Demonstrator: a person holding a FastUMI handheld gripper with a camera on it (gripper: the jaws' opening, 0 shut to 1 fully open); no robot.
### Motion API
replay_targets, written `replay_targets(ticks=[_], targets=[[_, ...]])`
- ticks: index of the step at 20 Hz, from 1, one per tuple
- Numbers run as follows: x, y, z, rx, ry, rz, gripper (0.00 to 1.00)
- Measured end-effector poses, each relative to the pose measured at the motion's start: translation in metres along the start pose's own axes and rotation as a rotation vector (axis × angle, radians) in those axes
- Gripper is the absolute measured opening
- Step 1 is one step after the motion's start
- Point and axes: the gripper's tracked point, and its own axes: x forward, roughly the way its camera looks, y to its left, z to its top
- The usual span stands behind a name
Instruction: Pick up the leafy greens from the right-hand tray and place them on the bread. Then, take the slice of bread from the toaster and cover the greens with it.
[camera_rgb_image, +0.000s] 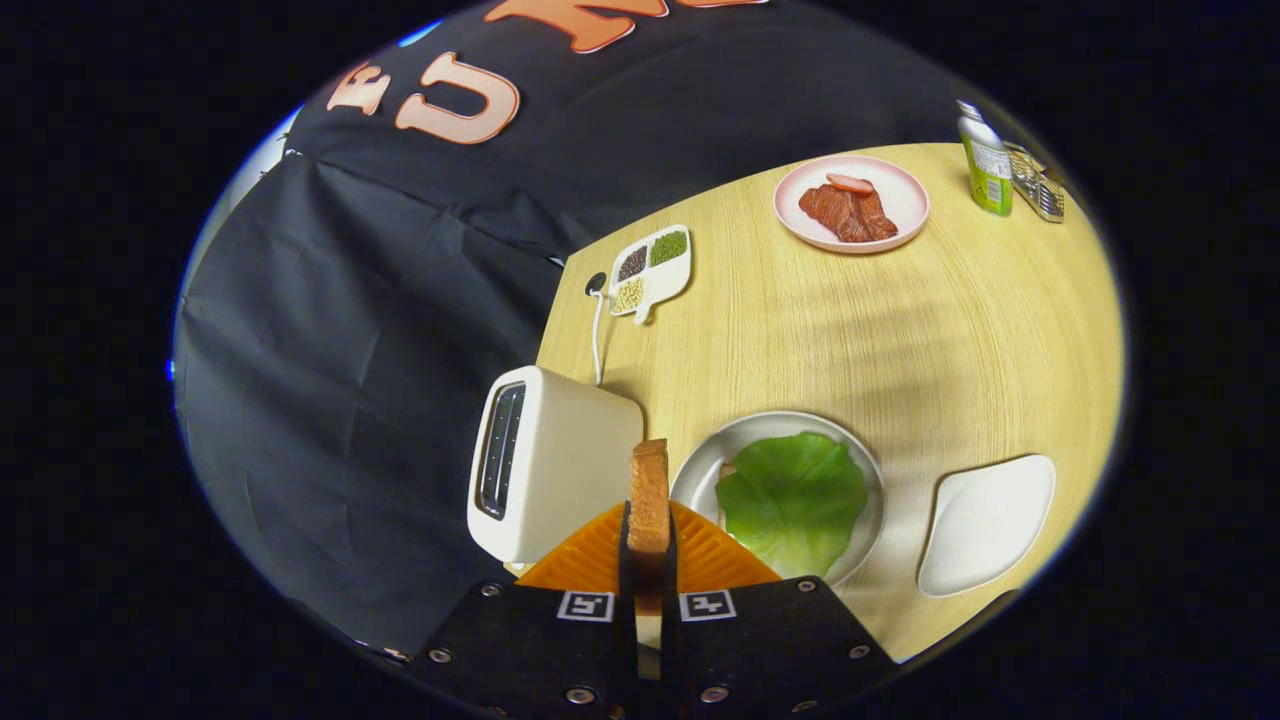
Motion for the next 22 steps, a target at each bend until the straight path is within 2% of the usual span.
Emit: replay_targets(ticks=[5, 11, 13, 15, 17, 18, 19, 20, 22], targets=[[0.029, -0.037, -0.021, 0.004, 0.025, -0.018, 0.10], [0.041, -0.084, -0.036, 0.032, 0.077, -0.160, 0.12], [0.040, -0.083, -0.035, 0.001, 0.063, -0.176, 0.17], [0.039, -0.091, -0.035, -0.097, 0.054, -0.226, 0.27], [0.036, -0.100, -0.040, -0.203, 0.062, -0.297, 0.41], [0.035, -0.103, -0.041, -0.240, 0.072, -0.324, 0.55], [0.030, -0.106, -0.043, -0.267, 0.088, -0.350, 0.60], [0.025, -0.105, -0.043, -0.301, 0.087, -0.360, 0.63], [0.013, -0.101, -0.033, -0.360, 0.051, -0.380, 0.63]])
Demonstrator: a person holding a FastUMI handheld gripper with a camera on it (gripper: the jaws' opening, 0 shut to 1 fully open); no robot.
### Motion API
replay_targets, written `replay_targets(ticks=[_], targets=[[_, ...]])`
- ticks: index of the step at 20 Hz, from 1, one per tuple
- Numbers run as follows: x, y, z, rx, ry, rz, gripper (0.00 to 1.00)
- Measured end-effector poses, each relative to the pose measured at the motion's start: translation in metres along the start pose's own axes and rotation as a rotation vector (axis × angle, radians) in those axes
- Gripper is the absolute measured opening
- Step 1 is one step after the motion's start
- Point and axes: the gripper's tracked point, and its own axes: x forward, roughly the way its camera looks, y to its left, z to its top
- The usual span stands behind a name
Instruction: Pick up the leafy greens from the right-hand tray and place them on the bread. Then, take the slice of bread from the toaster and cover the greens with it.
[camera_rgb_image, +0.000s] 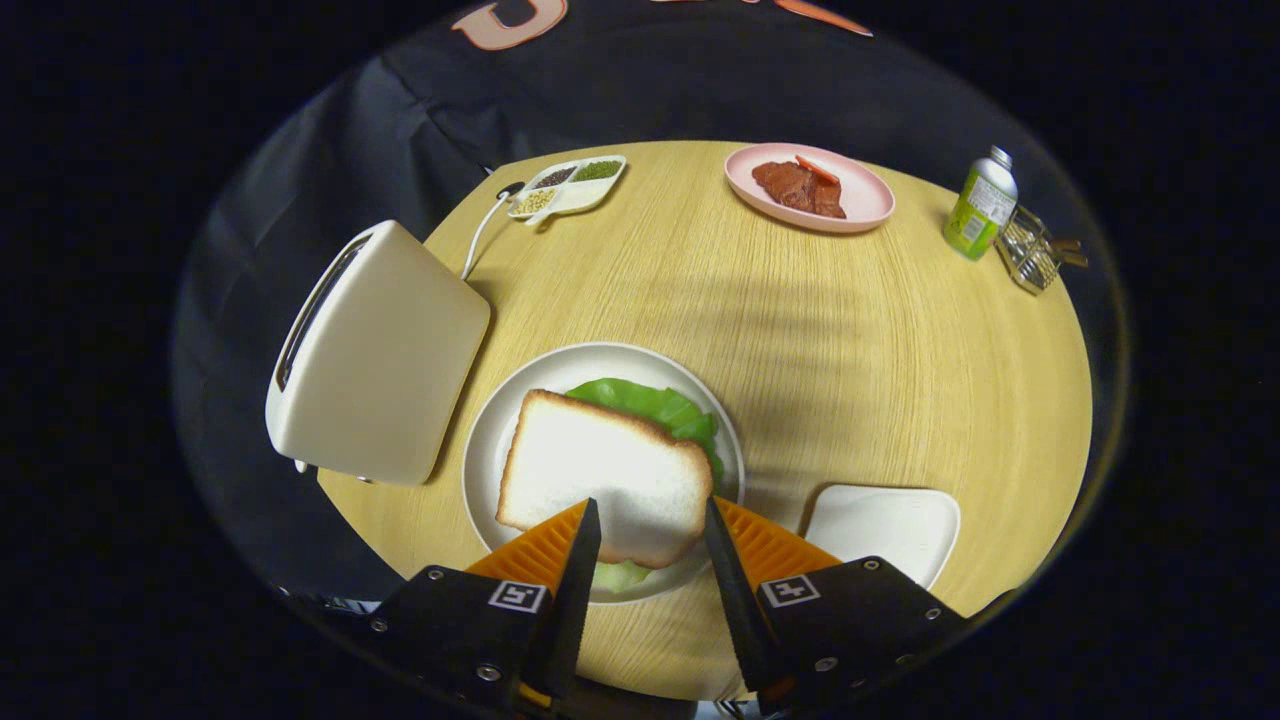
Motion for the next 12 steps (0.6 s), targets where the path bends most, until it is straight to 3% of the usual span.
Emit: replay_targets(ticks=[5, 12], targets=[[-0.049, -0.008, 0.045, -0.077, -0.176, -0.051, 0.67], [-0.160, -0.010, 0.142, -0.076, -0.572, -0.084, 0.67]])
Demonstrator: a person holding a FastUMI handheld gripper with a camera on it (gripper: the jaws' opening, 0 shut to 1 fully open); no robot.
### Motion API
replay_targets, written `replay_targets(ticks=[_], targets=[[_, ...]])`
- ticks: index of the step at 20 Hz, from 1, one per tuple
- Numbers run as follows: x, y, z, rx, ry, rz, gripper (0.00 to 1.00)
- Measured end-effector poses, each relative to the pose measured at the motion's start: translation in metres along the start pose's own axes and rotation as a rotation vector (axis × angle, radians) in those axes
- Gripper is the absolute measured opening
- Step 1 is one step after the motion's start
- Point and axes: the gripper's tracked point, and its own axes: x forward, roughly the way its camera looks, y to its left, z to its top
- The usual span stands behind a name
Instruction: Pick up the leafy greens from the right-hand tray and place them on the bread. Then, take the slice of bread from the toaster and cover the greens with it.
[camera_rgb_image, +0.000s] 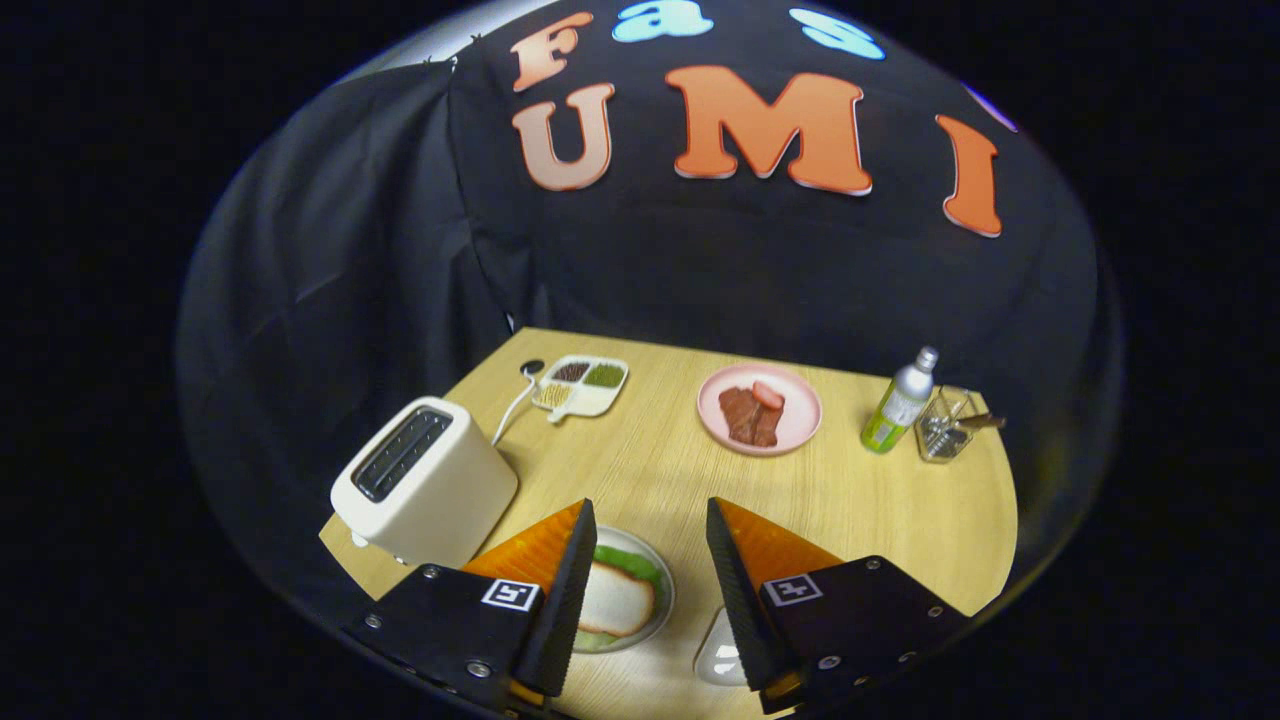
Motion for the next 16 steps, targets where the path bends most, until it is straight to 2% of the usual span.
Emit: replay_targets(ticks=[2, 5, 8, 10, 13, 16], targets=[[-0.018, -0.010, 0.041, -0.005, -0.122, -0.039, 0.67], [-0.038, -0.041, 0.091, -0.032, -0.292, -0.158, 0.69], [-0.073, -0.059, 0.137, -0.021, -0.446, -0.248, 0.72], [-0.096, -0.079, 0.163, -0.015, -0.540, -0.339, 0.75], [-0.123, -0.093, 0.183, -0.032, -0.624, -0.413, 0.83], [-0.147, -0.097, 0.191, -0.023, -0.658, -0.438, 0.87]])
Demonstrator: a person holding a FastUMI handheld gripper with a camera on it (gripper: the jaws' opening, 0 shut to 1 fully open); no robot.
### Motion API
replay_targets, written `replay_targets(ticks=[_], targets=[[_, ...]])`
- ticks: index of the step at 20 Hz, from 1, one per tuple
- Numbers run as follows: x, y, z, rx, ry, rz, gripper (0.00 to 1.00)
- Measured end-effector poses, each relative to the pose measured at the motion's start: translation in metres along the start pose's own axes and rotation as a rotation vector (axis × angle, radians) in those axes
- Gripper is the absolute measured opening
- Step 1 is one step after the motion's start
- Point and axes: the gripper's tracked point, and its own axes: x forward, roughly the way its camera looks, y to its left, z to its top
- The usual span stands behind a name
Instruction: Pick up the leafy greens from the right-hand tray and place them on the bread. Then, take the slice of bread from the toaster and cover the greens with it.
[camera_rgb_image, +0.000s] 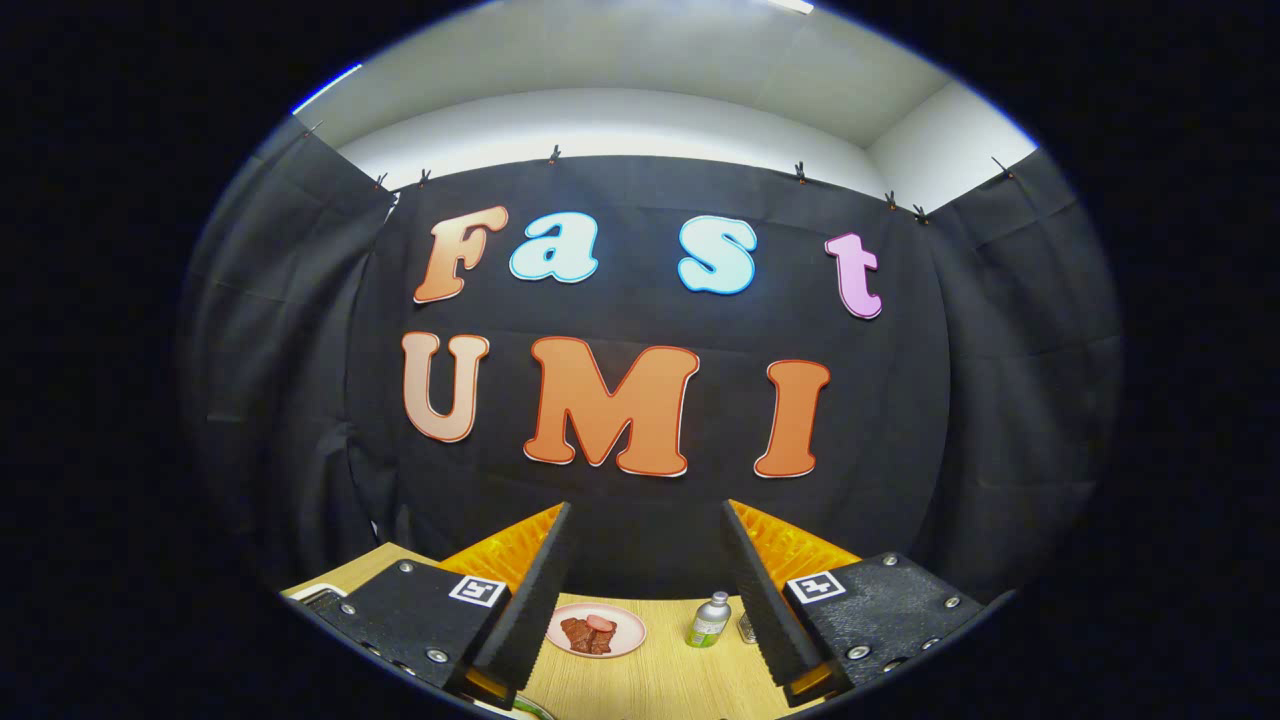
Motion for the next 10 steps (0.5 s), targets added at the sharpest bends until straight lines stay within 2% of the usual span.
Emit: replay_targets(ticks=[5, 10], targets=[[-0.002, -0.016, 0.014, -0.026, -0.060, -0.054, 0.88], [-0.008, -0.014, 0.018, -0.036, -0.081, -0.048, 0.88]])
